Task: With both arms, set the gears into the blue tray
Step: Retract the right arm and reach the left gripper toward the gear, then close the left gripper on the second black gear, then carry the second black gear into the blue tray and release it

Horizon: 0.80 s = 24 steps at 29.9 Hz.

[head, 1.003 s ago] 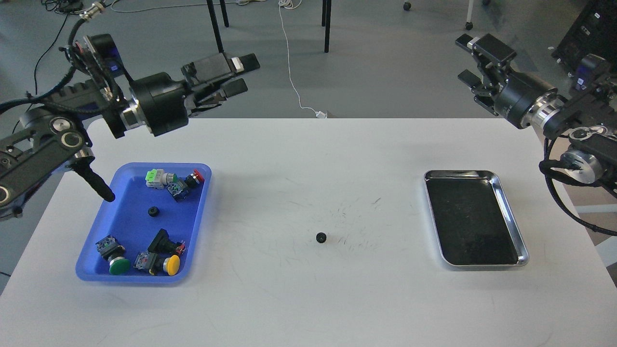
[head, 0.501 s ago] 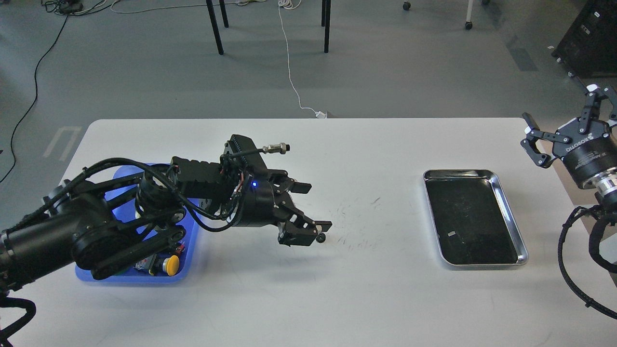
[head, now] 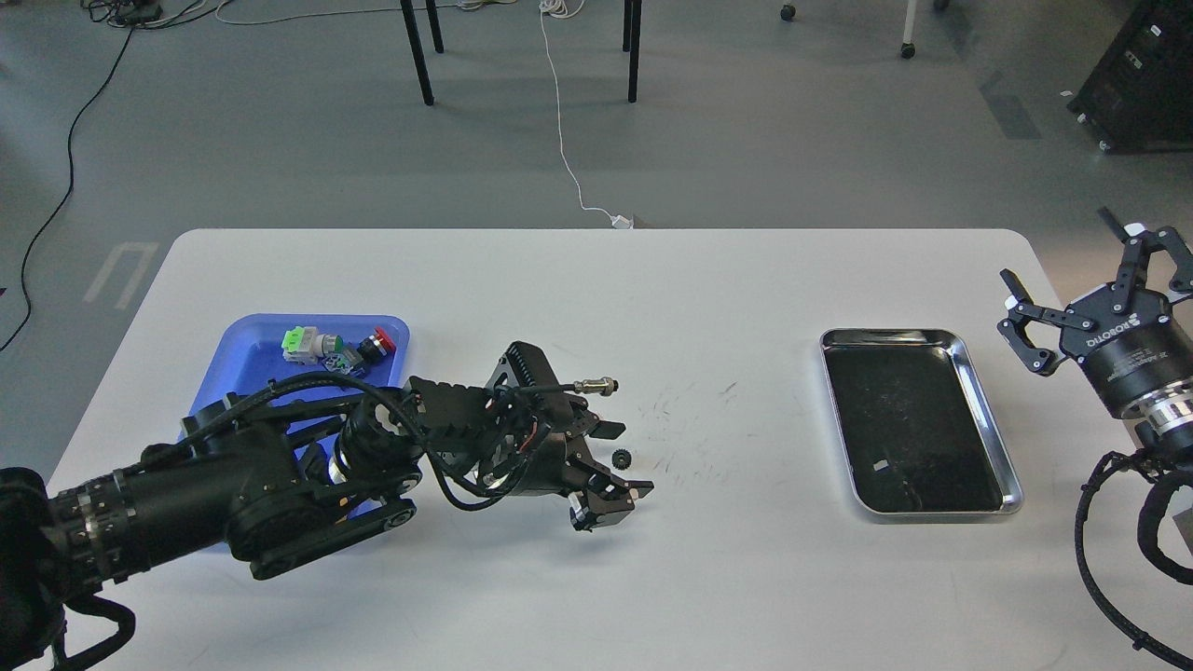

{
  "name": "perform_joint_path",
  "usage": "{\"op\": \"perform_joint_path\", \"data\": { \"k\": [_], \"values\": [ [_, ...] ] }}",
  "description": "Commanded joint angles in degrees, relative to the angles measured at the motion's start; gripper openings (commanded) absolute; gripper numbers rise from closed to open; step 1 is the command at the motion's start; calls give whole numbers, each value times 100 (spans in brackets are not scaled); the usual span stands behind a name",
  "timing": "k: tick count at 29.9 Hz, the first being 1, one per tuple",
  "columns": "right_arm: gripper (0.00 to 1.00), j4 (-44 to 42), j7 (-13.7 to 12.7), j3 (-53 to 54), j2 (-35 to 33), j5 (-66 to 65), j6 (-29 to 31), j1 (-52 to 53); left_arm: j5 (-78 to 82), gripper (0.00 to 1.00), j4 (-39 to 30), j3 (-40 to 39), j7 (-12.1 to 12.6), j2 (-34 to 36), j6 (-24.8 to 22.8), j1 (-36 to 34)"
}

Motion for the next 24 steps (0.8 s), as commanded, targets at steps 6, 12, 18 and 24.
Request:
{"op": "perform_joint_path", "data": {
  "k": [6,12,18,24],
  "values": [
    [96,170,-1,76,87,0,-40,6,-1,53,456,6,45,-364,25,41],
    [96,205,-1,112,78,-9,-31,-3,-1,53,596,-12,124,-619,25,76],
    [96,240,-1,120,43,-9,-31,-3,-1,53,685,-12,159,-619,25,76],
    [96,267,-1,147,17,-9,-22,-29,-1,45,799,-20,168,-523,25,208]
  ]
}}
